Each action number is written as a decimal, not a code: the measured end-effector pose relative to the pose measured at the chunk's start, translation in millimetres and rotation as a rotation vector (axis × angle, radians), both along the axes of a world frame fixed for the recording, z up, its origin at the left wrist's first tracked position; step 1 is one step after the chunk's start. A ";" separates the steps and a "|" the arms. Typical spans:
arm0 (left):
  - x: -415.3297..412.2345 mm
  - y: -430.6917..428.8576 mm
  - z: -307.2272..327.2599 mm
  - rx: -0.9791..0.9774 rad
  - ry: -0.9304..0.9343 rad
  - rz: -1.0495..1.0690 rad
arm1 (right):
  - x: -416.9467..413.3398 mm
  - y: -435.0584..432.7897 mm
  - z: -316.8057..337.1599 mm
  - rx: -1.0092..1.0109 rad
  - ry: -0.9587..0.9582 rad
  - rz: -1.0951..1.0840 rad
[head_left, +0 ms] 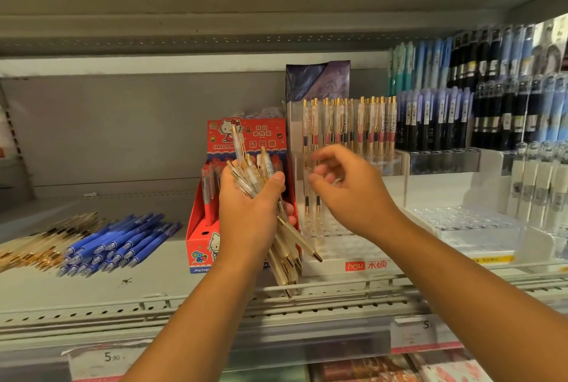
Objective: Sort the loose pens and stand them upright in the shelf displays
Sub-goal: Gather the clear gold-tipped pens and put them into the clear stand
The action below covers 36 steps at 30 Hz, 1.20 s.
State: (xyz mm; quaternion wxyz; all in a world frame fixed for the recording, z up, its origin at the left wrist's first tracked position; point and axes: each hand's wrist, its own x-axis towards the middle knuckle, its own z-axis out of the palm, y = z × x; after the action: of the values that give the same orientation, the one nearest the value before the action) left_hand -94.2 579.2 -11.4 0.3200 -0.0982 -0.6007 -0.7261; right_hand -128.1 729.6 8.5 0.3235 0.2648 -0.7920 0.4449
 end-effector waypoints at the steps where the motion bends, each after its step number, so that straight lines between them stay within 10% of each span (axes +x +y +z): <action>1: 0.2 0.2 0.2 -0.011 0.013 0.004 | 4.6 -4.1 2.9 -0.017 -0.049 0.105; 16: -3.8 -1.0 -0.8 -0.026 0.059 -0.018 | 22.3 -18.9 15.3 0.083 -0.289 0.378; 36: -8.7 -0.9 -1.6 -0.057 0.024 0.055 | 7.3 -19.4 10.1 -0.402 -0.319 0.270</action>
State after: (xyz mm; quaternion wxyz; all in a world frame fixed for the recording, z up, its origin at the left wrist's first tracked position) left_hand -102.9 578.3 -13.0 0.3441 -0.0997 -0.6198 -0.6982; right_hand -120.7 710.3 18.7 0.1787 0.2251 -0.6864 0.6680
